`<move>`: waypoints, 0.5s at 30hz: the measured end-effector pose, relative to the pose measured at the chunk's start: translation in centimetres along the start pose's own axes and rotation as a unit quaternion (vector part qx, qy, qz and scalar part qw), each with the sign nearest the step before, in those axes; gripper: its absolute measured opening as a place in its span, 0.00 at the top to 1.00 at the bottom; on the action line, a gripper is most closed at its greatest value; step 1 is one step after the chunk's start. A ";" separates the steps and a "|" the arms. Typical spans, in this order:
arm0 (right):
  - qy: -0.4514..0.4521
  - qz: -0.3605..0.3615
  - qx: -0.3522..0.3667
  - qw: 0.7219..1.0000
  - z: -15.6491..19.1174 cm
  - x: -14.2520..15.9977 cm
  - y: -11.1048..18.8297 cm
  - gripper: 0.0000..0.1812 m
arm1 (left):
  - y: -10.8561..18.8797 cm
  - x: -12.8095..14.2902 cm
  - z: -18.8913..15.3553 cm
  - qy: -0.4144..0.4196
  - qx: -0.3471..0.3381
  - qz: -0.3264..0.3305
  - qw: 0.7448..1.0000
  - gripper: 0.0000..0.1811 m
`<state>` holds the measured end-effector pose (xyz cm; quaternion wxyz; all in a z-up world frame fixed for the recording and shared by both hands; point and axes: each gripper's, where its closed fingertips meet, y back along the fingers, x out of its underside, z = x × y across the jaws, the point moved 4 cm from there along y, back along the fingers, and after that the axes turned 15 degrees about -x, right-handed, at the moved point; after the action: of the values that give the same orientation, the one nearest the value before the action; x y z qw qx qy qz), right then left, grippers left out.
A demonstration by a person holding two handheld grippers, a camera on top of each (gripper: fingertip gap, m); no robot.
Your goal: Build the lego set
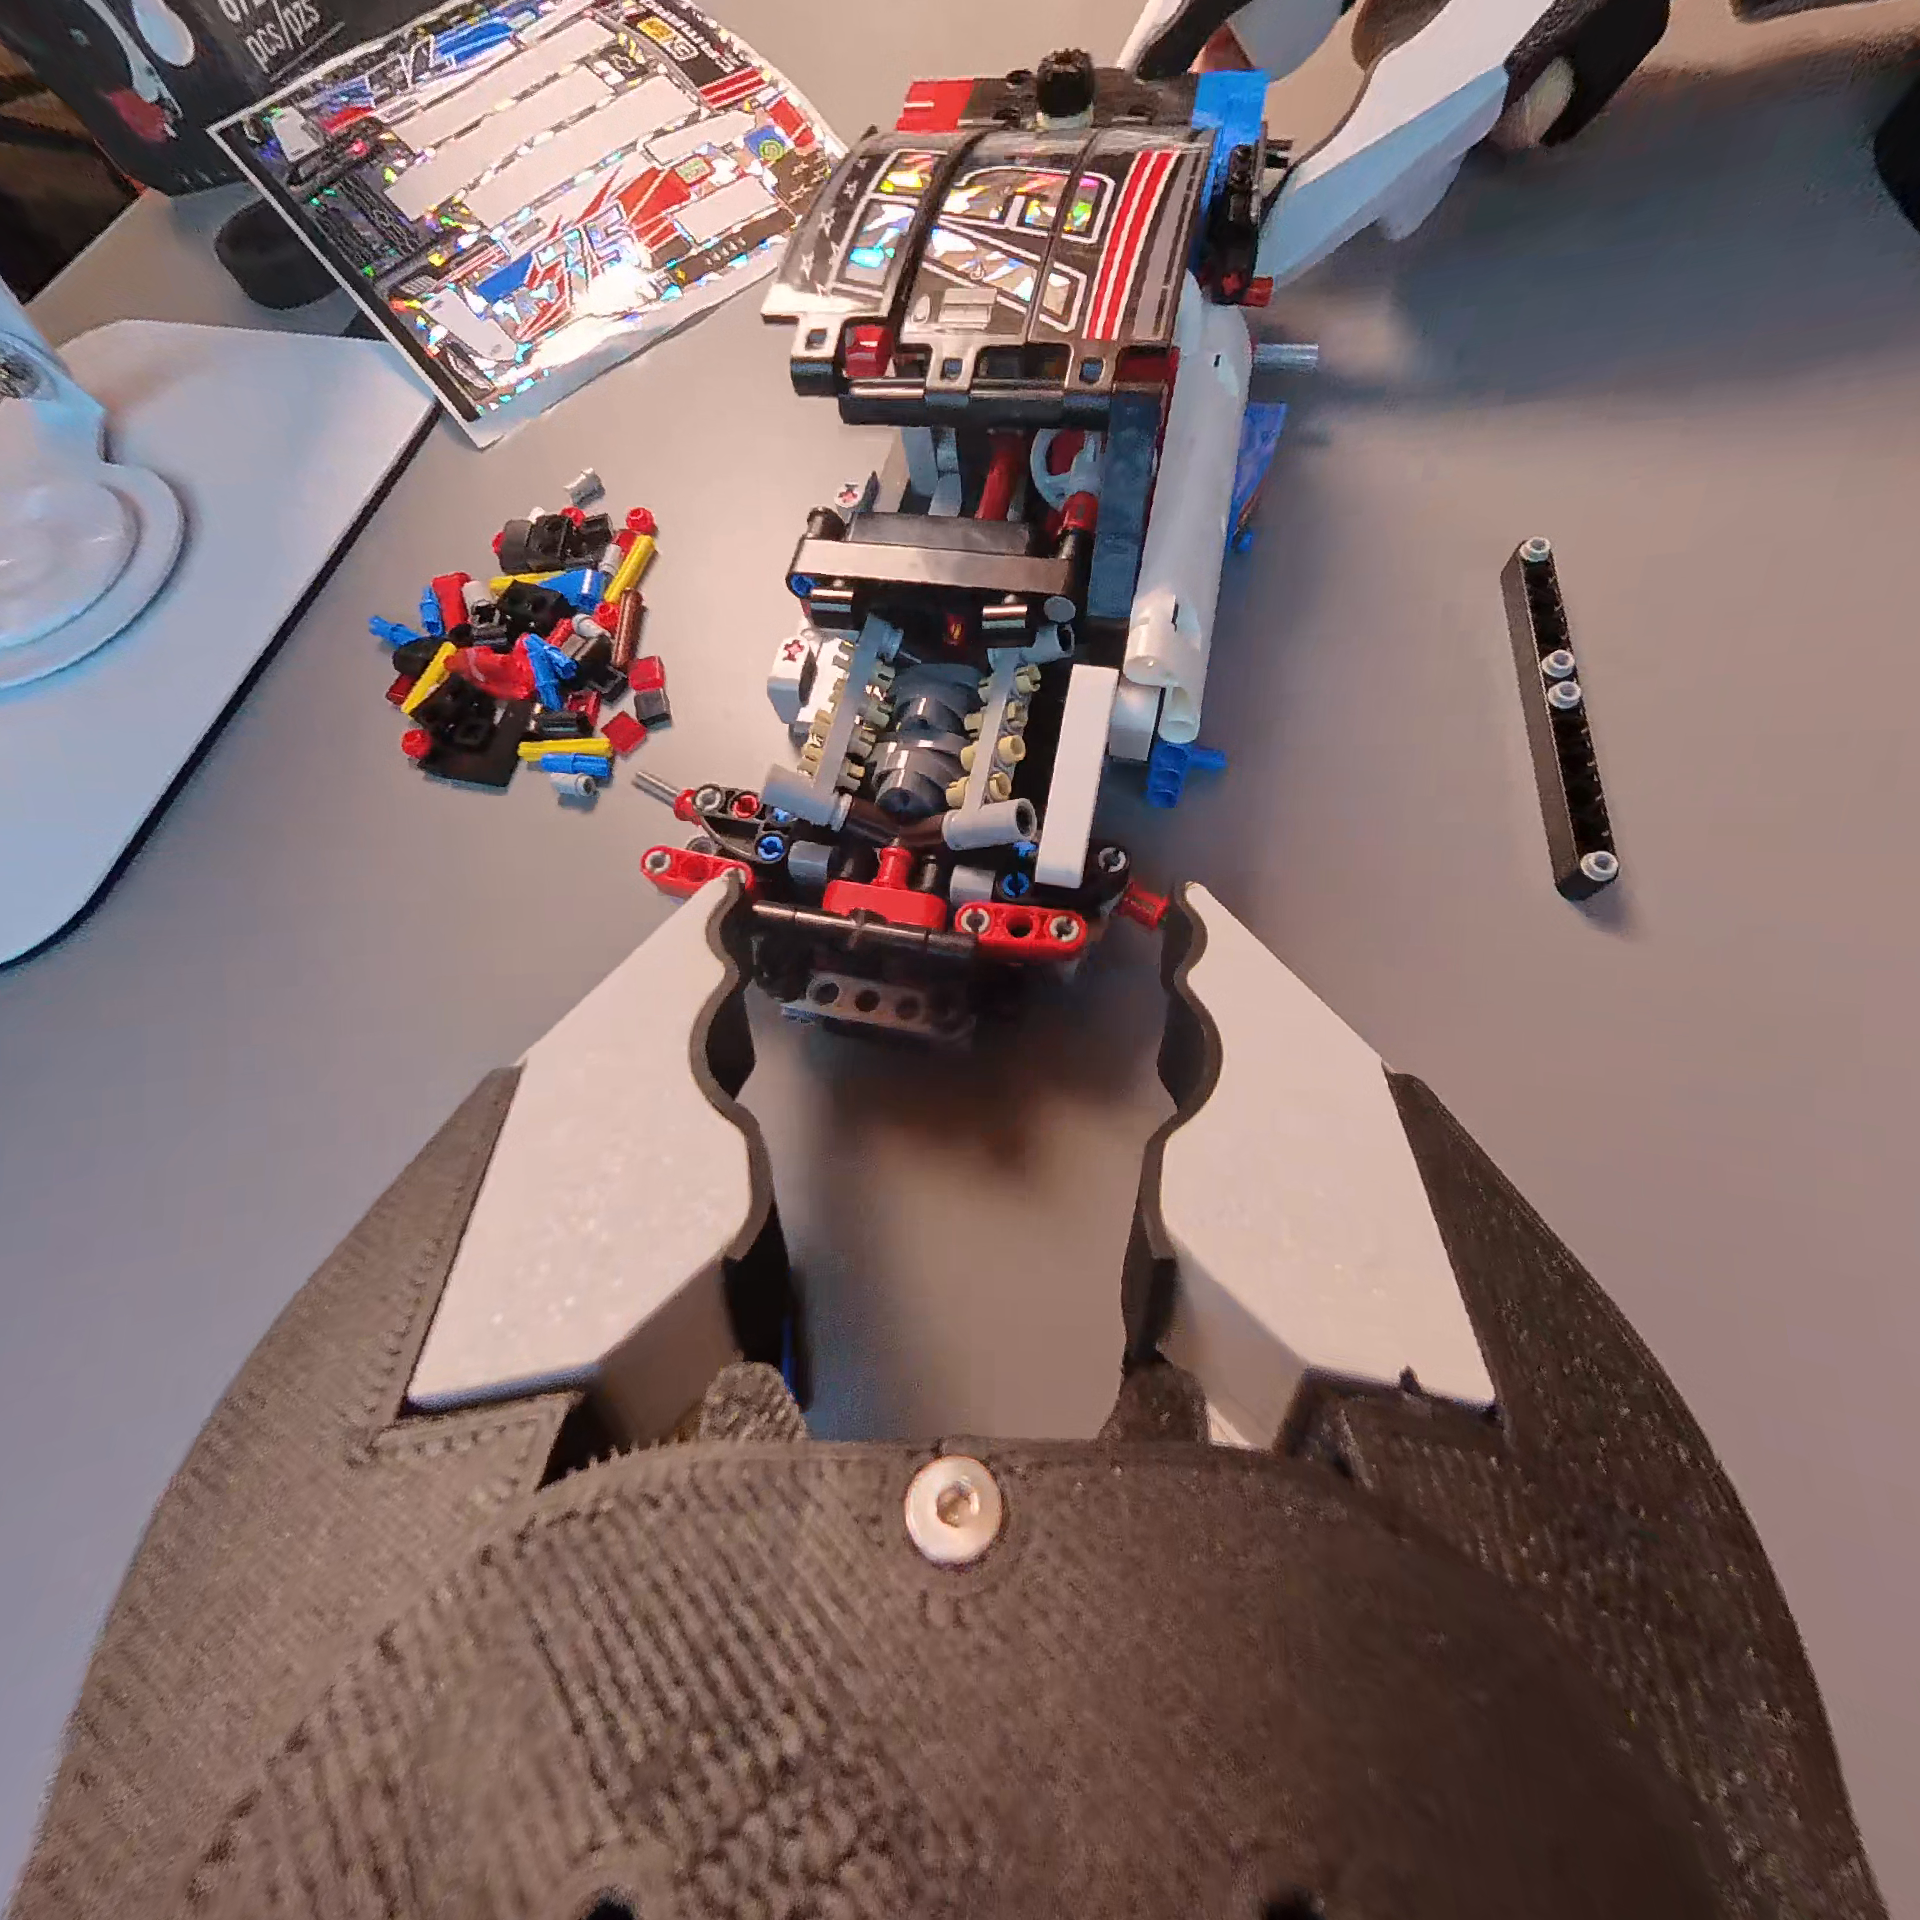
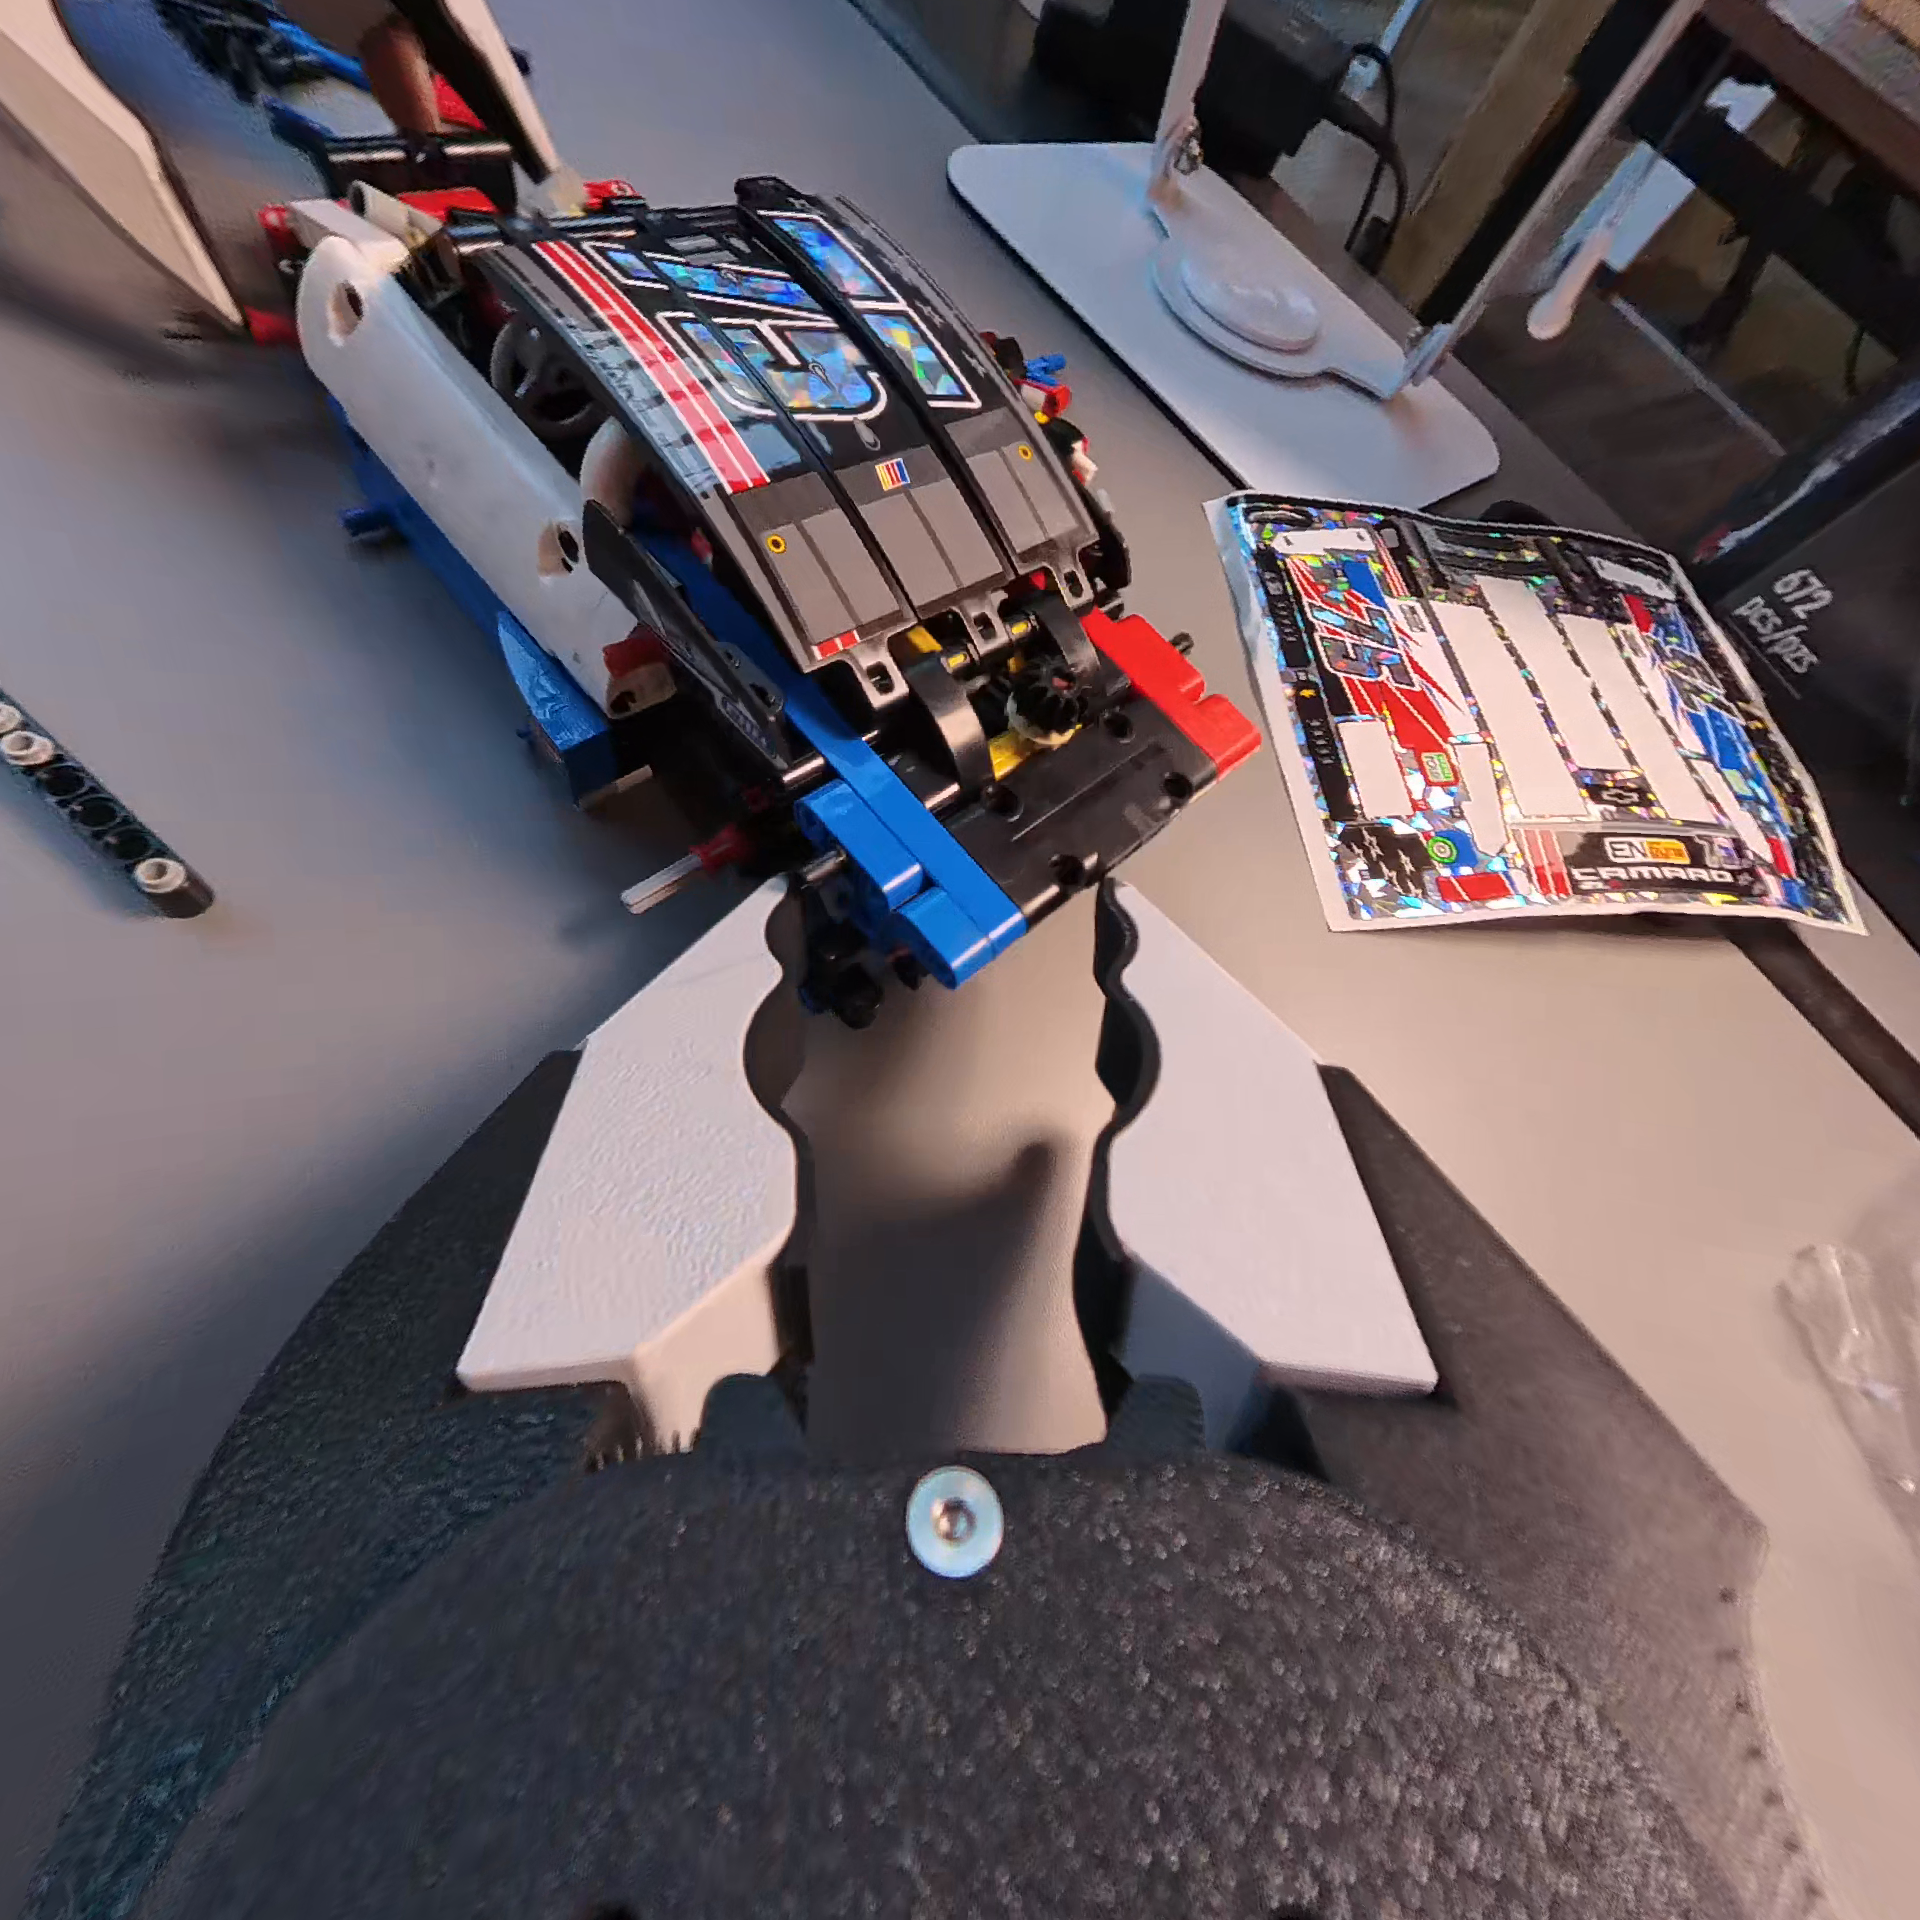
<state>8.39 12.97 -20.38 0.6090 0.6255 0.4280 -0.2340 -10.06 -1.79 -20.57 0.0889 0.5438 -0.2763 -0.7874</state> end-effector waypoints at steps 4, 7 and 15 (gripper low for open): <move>0.022 0.012 0.015 1.000 0.3 -0.1 1.3 0.71 | 0.3 0.0 -0.4 0.005 -0.006 -0.006 1.000 0.58; 0.025 0.006 0.005 1.000 1.1 -0.4 2.1 0.71 | 0.5 0.1 -0.4 0.005 -0.002 -0.008 1.000 0.59; 0.141 0.050 0.047 0.988 -1.0 0.5 1.3 0.70 | 2.1 -1.4 -0.8 -0.045 -0.031 -0.036 0.998 0.57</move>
<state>9.51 14.20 -19.87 0.5233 0.7008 0.4662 -0.1328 -9.09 -3.22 -18.50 0.0650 0.5145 -0.2362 -0.8218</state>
